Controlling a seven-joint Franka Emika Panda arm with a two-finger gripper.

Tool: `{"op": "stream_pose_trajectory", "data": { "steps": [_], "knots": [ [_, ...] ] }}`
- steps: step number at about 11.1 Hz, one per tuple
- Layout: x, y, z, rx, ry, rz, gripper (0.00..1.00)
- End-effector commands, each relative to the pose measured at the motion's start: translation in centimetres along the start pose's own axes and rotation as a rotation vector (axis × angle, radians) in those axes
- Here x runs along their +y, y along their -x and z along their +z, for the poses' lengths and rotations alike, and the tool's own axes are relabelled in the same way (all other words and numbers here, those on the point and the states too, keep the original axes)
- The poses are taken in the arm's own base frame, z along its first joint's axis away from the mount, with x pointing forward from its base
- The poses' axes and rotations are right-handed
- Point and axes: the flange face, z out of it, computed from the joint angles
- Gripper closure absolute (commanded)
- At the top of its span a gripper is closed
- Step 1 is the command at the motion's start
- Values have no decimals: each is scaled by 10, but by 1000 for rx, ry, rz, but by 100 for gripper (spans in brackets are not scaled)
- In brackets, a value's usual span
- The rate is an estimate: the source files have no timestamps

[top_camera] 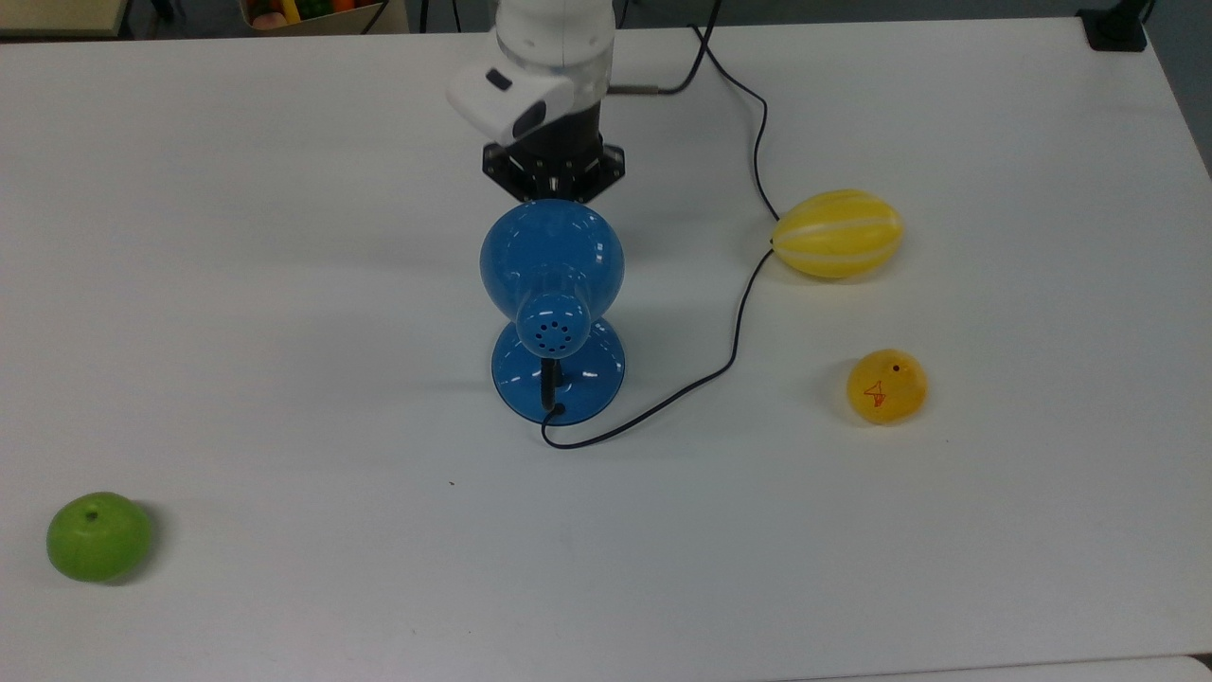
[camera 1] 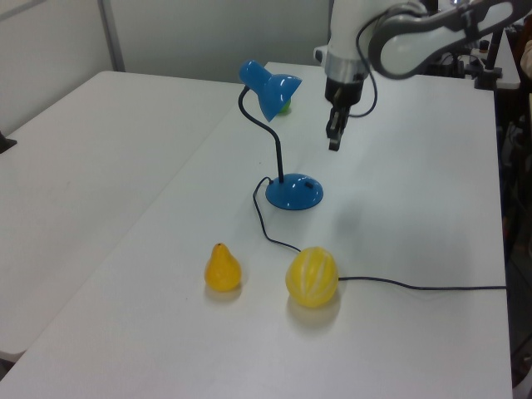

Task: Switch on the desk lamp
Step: 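Move the gripper down toward the switch on the blue lamp base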

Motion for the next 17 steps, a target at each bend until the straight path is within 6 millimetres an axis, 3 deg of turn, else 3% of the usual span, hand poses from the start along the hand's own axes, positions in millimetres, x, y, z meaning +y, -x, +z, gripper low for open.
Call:
{"op": "stream_pose_trajectory", "data": {
  "steps": [1,6,17],
  "knots": [
    [-10,-8,30,60,-7,18,100],
    [-14,-23,72,131,-21,15,100],
    [-5,-23,90,126,7,2,100]
  ]
}}
